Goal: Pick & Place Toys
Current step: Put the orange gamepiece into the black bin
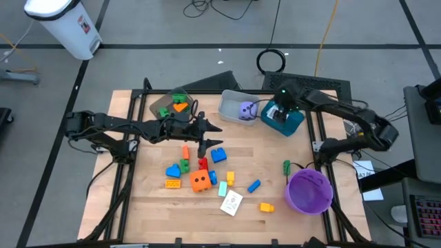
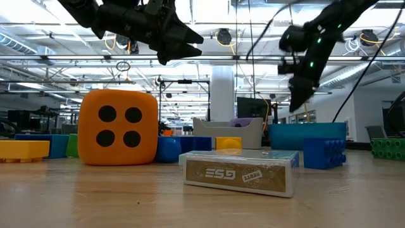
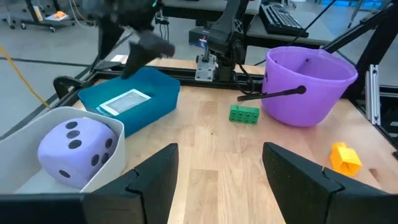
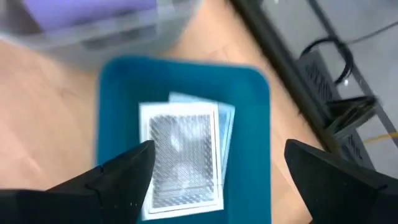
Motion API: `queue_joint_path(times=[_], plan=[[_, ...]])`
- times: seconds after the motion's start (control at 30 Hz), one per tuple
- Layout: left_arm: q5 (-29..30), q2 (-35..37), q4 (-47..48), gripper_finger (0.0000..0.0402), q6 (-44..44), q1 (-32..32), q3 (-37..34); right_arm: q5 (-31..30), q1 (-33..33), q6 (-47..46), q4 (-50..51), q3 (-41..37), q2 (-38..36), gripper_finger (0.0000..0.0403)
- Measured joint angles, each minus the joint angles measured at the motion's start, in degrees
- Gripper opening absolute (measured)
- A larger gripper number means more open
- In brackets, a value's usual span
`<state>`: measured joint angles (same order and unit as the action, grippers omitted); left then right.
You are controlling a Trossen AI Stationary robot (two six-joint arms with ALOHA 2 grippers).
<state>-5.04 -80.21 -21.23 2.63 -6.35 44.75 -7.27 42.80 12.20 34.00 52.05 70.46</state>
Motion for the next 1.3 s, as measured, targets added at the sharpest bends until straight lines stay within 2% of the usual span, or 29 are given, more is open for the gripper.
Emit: queue_joint_path(times=[0.17, 0.33, 0.5, 0.77, 1.13, 1.3], plan=[[0.0, 2.8, 1.2, 0.0241, -2.1, -0.4, 0.0, 7.1, -2.6, -5.4, -1.9, 0.0, -7.7, 0.0347], [0.0, 7.8, 6.3, 0.0241, -2.4, -0.4, 0.0, 13.6, -7.6, -9.9, -4.4, 0.0, -11.9, 0.0341], [0.0, 11.9, 11.3, 0.0241, -2.4, 0.2, 0.0, 15.1, -15.5, -12.0, -6.2, 0.0, -12.3, 0.0341], [0.1, 12.9, 14.1, 0.0241, -1.9, 2.6, 0.0, 14.9, -27.1, -14.4, -8.6, 0.0, -8.5, 0.0339], [0.1, 4.4, 9.2, 0.0241, -0.7, 8.6, 0.0, 14.9, -36.6, -23.7, -16.8, 0.0, -1.2, 0.034], [0.1, 1.2, 9.3, 0.0241, -0.8, 12.3, 0.0, 14.8, -41.0, -24.6, -21.8, 0.0, 2.6, 0.034]])
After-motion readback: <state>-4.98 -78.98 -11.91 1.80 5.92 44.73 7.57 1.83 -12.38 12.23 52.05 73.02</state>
